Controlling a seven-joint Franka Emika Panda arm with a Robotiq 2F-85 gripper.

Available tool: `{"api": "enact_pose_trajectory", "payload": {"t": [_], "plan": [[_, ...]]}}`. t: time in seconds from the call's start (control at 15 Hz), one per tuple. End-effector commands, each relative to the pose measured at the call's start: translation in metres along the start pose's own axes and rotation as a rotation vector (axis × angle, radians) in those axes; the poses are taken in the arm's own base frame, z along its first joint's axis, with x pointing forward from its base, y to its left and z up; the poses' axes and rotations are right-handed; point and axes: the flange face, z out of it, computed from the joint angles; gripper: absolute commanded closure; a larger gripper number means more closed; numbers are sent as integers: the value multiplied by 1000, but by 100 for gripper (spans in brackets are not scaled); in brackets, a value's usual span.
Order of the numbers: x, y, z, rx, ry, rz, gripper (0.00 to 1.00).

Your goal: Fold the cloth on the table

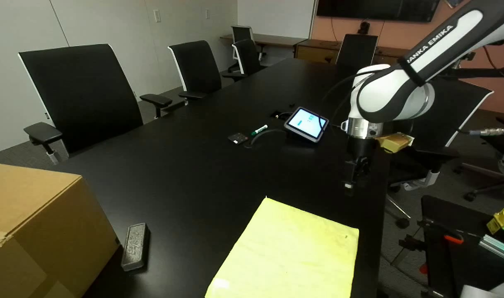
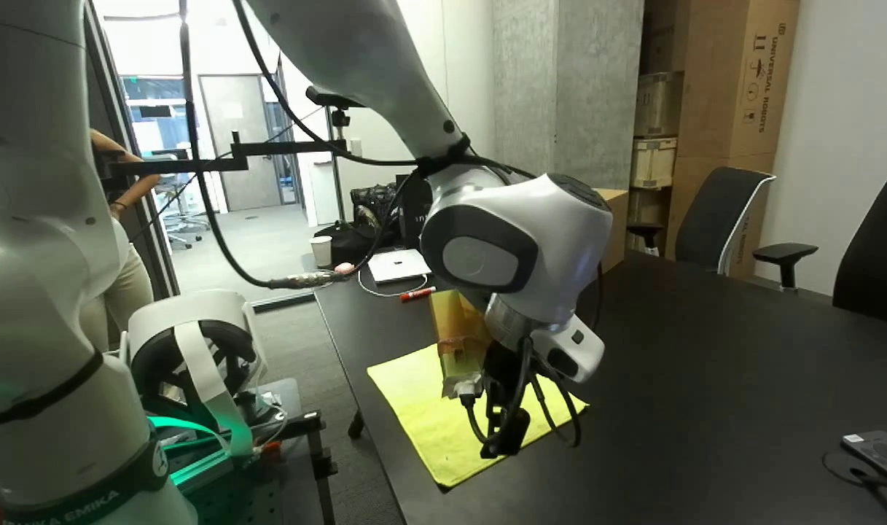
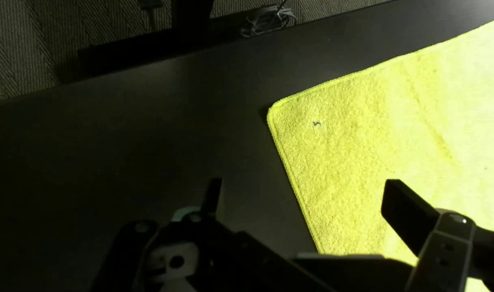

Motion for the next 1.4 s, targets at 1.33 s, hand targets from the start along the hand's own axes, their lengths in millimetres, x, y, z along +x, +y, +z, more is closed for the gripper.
{"api": "enact_pose_trajectory", "payload": {"t": [1.33], "plan": [[33, -16, 119, 8, -19, 5, 0]]}}
